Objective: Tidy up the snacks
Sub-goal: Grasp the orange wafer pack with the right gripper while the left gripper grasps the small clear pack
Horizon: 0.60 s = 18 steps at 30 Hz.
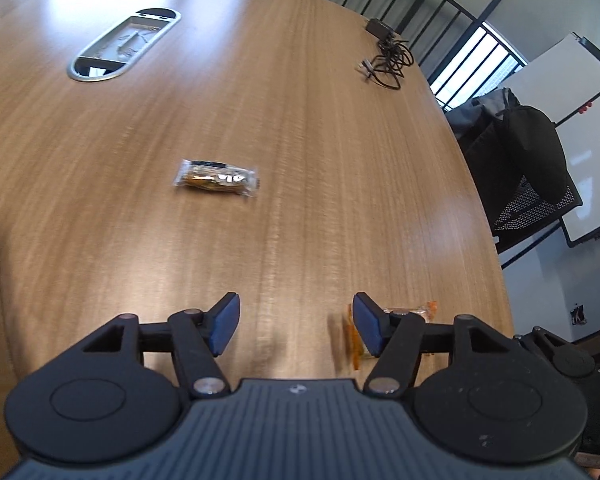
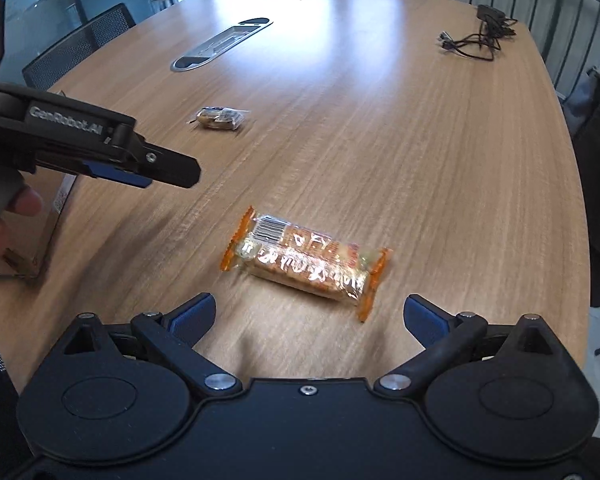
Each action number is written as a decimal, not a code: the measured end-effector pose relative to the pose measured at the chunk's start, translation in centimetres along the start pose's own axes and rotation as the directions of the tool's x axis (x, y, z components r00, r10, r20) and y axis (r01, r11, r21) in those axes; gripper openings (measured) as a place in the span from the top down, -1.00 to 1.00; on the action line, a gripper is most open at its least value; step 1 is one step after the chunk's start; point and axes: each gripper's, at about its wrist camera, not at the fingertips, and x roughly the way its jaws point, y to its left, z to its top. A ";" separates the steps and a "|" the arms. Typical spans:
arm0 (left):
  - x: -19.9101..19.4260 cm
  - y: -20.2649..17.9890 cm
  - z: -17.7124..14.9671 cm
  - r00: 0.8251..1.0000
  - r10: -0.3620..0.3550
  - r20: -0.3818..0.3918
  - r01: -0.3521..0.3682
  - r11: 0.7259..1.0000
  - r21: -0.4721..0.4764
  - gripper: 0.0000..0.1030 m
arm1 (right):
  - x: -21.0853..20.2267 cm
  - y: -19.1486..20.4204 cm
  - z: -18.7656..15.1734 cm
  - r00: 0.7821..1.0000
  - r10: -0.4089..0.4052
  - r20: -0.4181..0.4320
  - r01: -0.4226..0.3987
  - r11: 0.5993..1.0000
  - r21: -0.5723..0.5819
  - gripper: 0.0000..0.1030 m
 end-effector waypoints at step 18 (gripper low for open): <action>-0.3 4.3 2.7 0.992 0.113 0.052 -0.109 0.991 -0.079 -0.21 | 3.7 -0.9 1.6 0.999 -0.033 0.008 0.033 0.999 -0.029 -0.95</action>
